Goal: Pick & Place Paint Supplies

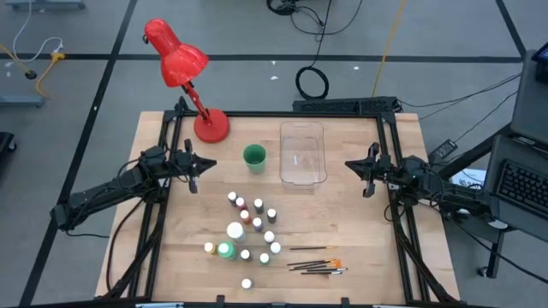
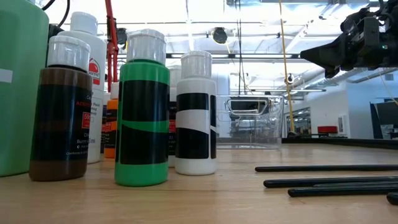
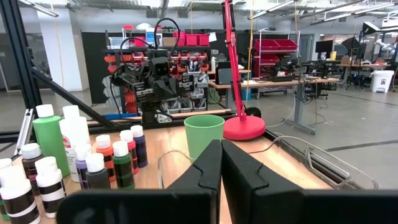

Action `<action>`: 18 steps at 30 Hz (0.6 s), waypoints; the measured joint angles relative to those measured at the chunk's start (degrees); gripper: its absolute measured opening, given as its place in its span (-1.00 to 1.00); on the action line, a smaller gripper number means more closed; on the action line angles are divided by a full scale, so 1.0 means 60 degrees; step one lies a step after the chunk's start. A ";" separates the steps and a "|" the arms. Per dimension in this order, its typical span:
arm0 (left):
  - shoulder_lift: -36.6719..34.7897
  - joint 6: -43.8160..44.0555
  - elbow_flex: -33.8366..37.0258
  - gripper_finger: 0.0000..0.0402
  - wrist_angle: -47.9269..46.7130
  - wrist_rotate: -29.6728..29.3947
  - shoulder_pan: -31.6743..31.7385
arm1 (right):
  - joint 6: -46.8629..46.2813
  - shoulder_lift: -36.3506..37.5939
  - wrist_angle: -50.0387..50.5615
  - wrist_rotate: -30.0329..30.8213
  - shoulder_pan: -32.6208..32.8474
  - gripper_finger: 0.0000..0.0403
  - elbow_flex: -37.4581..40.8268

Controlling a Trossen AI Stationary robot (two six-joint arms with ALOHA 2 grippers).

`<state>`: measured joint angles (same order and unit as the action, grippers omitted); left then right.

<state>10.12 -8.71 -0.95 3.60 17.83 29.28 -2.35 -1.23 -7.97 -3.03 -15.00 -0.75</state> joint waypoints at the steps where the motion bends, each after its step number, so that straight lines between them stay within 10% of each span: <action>1: 0.0002 0.0000 0.0000 -0.87 0.0002 0.0002 0.0000 | 0.0000 -0.0004 0.0007 0.0000 -0.0001 -0.97 -0.0002; 18: -0.0001 0.0652 0.0000 -0.87 0.0008 0.0002 0.0000 | 0.0000 0.0000 -0.0206 0.0004 -0.0002 -0.97 -0.0003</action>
<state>10.11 -4.80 -0.95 3.64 17.85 29.28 -2.35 -1.23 -9.21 -3.01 -15.02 -0.77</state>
